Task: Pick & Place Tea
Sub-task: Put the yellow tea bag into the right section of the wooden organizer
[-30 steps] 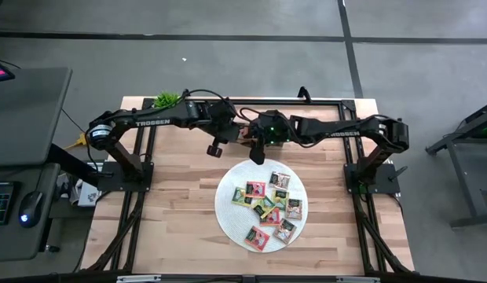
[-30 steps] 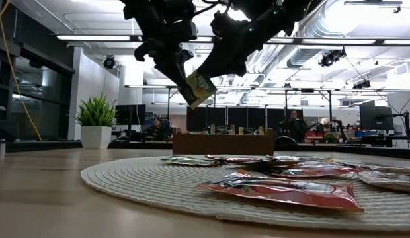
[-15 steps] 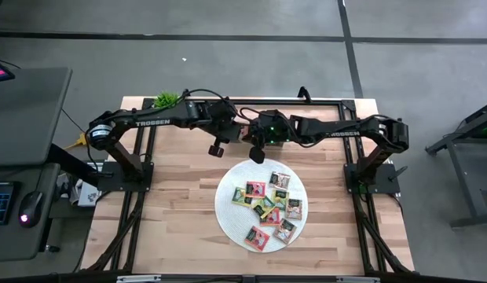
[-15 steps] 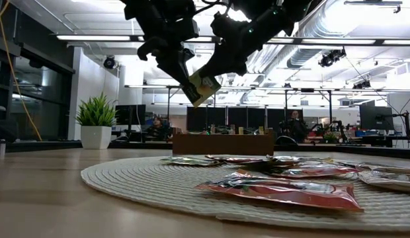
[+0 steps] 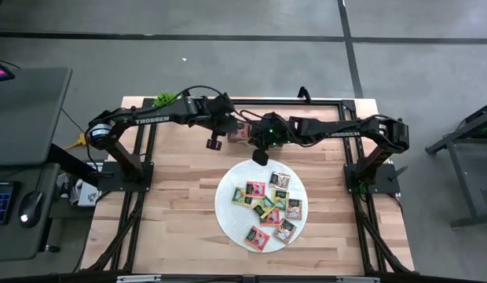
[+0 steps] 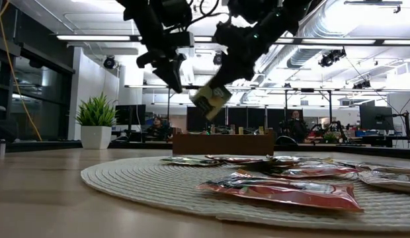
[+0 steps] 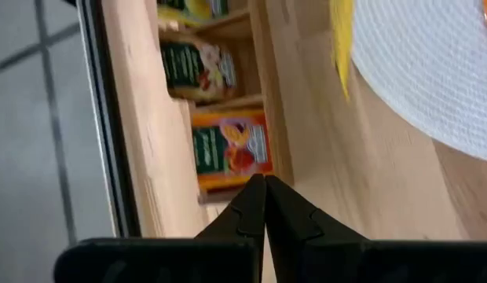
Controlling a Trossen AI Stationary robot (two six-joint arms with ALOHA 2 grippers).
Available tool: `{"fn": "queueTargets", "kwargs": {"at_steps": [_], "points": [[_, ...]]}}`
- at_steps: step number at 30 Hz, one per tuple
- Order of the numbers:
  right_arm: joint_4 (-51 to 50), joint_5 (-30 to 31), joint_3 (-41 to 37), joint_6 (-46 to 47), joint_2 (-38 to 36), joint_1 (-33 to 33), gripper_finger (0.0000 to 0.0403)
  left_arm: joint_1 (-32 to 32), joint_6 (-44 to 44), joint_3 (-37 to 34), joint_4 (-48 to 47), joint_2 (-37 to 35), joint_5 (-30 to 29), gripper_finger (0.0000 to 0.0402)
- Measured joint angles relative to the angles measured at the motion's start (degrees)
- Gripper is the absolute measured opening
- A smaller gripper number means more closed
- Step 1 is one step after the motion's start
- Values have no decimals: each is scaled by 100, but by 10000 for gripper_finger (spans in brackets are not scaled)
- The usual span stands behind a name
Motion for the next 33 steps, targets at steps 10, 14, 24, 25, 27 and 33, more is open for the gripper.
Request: {"fn": "queueTargets", "kwargs": {"at_steps": [10, 14, 24, 25, 27, 33], "points": [[191, 128, 0, 186, -434, -111, 3, 1060, -171, -9, -30, -443, 676, 66], [678, 258, -337, 229, -1067, -314, 3, 1604, -201, -24, 228, -634, 1407, 78], [5841, 709, -3459, 1565, -2785, -809, 3, 1855, -983, 1, 2286, -632, 3918, 79], [6295, 827, -3660, 1616, -2809, -806, 3, 1768, -1166, 4, 2651, -572, 4052, 79], [7136, 991, -3923, 1685, -2815, -806, 3, 1629, -1538, -12, 3186, -466, 4200, 79], [8491, 814, -3871, 1454, -2820, -846, 3, 1343, -2885, -6, 5146, -172, 4531, 79]]}}
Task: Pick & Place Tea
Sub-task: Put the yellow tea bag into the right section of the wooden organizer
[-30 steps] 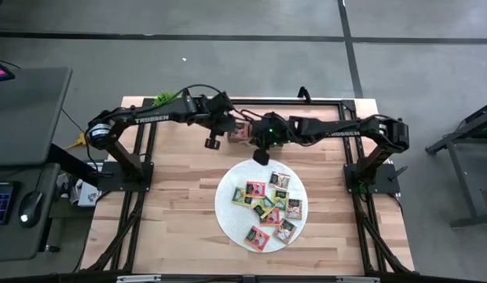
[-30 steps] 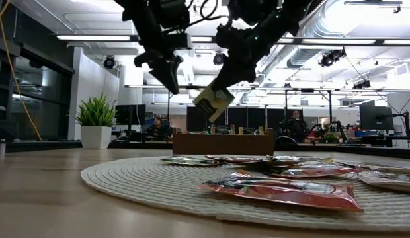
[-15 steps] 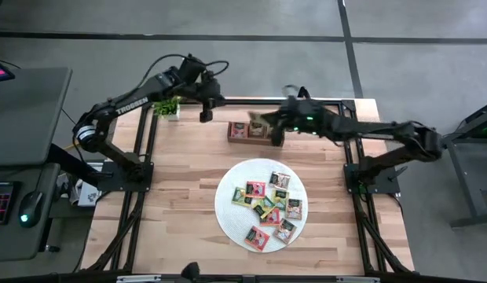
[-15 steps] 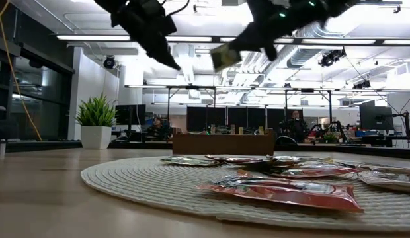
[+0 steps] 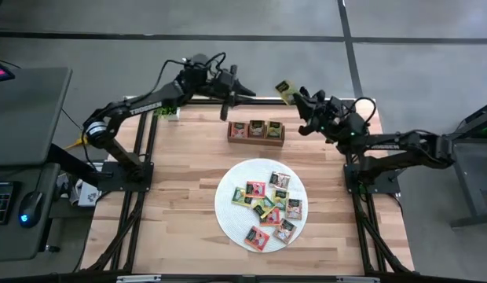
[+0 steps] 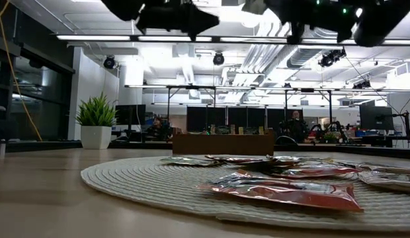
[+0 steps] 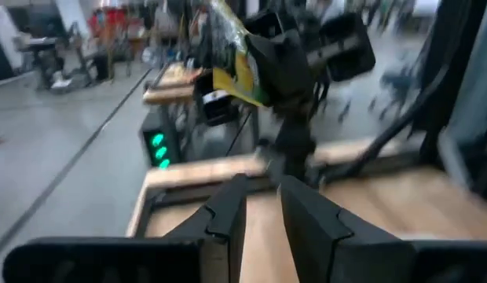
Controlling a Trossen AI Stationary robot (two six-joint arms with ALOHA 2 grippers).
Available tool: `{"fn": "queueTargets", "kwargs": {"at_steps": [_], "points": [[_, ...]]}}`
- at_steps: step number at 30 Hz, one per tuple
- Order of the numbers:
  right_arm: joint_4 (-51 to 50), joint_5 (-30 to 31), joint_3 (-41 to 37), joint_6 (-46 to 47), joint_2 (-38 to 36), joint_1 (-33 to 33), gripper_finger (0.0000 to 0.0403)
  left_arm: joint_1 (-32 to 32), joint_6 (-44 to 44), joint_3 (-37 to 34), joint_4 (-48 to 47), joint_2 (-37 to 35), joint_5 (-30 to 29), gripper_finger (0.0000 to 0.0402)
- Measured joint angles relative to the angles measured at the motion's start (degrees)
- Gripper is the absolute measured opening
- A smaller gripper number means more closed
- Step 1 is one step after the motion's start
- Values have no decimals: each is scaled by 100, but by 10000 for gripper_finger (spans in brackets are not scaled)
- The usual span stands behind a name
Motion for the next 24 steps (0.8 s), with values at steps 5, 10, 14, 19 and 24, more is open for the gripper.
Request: {"fn": "queueTargets", "kwargs": {"at_steps": [5, 10, 14, 19, 24], "points": [[-155, -626, 495, -67, 7, -73, 3, -159, -1606, 6, 2149, 325, 89, 79], [-499, -1107, 950, -244, 11, -88, 3, -283, -2777, 5, 3438, 593, -137, 79], [-895, -1316, 1204, -347, 13, -96, 3, -370, -3071, -3, 3714, 588, -206, 79], [-1043, -1374, 1331, -429, 13, -96, 3, -503, -3086, 2, 3778, 595, -332, 83], [-1048, -1398, 1331, -424, 15, -96, 3, -648, -3157, 2, 3783, 595, -328, 122]]}}
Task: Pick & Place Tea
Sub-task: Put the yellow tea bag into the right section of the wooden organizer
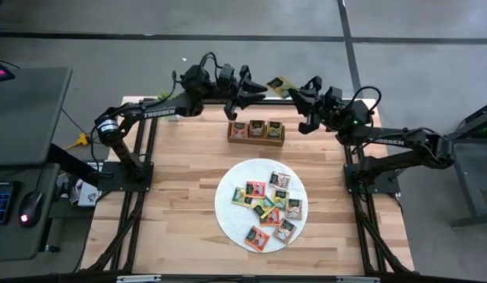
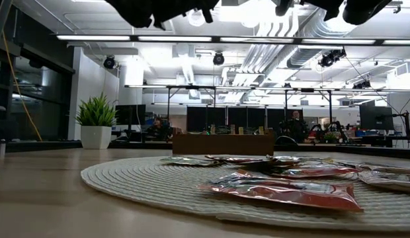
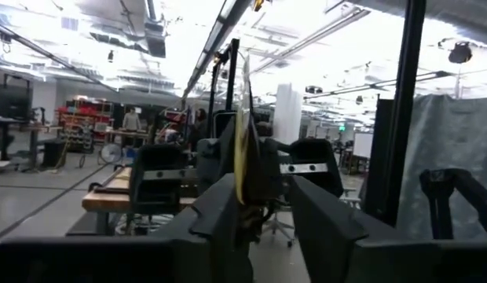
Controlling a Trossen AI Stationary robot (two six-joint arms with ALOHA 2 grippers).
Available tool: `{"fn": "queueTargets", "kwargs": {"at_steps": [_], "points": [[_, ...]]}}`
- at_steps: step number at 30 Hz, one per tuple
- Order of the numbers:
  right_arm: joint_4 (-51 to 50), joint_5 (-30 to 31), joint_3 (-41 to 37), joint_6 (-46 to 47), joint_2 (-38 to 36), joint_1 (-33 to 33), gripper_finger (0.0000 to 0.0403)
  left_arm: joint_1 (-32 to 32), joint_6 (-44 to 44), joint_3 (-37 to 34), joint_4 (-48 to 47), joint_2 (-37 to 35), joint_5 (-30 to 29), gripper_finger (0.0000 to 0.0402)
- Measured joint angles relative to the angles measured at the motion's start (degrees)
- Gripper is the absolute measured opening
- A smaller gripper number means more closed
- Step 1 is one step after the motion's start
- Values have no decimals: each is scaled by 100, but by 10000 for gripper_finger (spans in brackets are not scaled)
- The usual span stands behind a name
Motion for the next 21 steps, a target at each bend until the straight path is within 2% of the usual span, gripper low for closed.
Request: {"fn": "queueTargets", "kwargs": {"at_steps": [5, 8, 13, 21], "points": [[-13, -21, 0, 35, 0, 0, 3, -107, -14, 0, 0, 0, -192, 177], [-41, -81, 0, 89, 0, 0, 3, -160, -15, 0, 4, 0, -384, 196], [-189, -127, 0, 122, 0, 22, 3, -215, -58, 0, 1, 0, -742, 202], [-263, -127, 0, 161, 1, 22, 3, -328, -74, 0, -2, 0, -860, 197]]}}
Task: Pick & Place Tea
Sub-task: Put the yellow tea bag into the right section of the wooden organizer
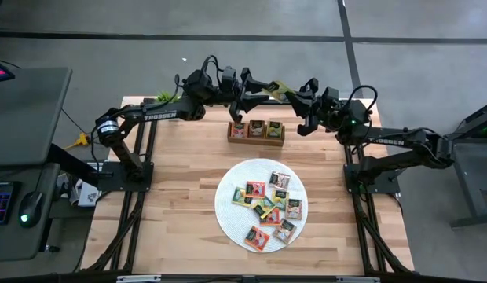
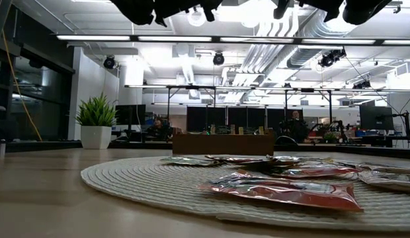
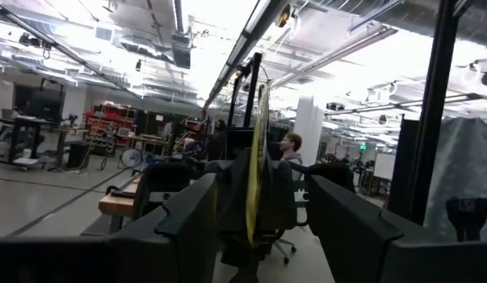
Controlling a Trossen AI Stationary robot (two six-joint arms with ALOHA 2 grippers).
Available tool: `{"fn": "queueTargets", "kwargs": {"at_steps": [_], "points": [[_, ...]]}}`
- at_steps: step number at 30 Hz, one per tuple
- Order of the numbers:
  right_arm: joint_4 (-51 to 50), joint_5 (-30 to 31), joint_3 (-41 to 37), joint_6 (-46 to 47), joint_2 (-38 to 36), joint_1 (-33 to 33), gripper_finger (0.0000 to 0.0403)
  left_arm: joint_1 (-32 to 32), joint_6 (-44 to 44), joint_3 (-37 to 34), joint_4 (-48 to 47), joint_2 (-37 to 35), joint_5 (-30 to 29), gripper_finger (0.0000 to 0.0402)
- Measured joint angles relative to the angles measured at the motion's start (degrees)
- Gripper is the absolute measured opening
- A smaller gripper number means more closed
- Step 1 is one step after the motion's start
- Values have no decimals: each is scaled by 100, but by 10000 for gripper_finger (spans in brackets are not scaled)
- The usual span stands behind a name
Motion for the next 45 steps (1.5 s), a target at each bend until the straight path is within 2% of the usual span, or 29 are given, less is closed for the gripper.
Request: {"fn": "queueTargets", "kwargs": {"at_steps": [9, 18, 25, 37, 45], "points": [[-58, 0, 0, 6, 1, 4, 3, -154, -196, 137, -1, 351, -170, 122], [-93, 2, 0, -1, -1, 4, 3, -142, 90, 199, -4, 348, -233, 8], [-98, 97, 0, 66, 1, 2, 13, -140, 105, 199, -2, 348, -225, 4], [-201, 201, 0, 246, -2, -4, 137, -138, 149, 199, -9, 348, -42, 1], [-331, 93, 0, 242, -335, -4, 181, 82, 390, 195, -500, 348, 389, 0]]}}
